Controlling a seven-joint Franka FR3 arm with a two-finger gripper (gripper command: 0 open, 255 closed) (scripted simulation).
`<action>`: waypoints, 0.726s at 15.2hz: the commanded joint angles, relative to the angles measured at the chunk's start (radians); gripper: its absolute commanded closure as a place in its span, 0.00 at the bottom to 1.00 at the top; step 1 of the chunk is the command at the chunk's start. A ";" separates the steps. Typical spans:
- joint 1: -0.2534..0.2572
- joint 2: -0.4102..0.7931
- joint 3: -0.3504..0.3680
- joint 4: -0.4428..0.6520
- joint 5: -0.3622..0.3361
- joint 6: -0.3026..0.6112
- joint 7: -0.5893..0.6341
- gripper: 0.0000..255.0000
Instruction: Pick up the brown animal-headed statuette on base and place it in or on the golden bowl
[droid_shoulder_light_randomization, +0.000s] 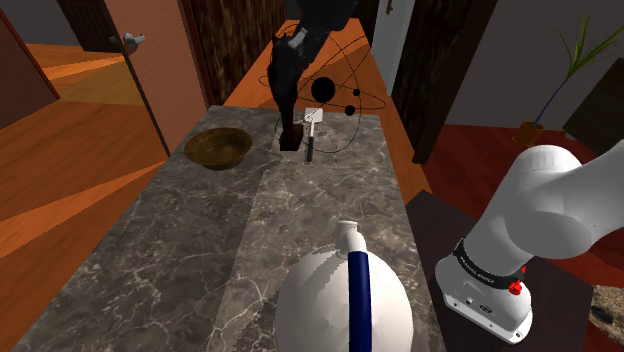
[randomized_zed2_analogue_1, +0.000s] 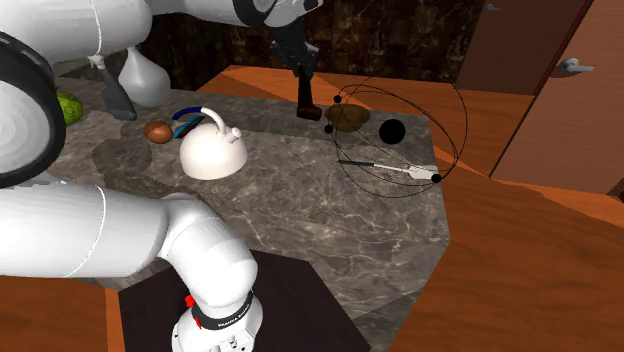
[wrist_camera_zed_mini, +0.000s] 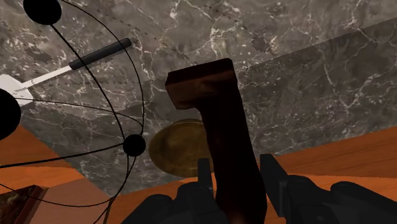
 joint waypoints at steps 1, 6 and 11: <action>-0.022 0.086 0.012 0.073 -0.017 0.014 0.003 1.00; -0.069 0.291 0.046 0.253 -0.074 0.037 0.022 1.00; -0.102 0.503 0.084 0.467 -0.161 0.025 0.061 1.00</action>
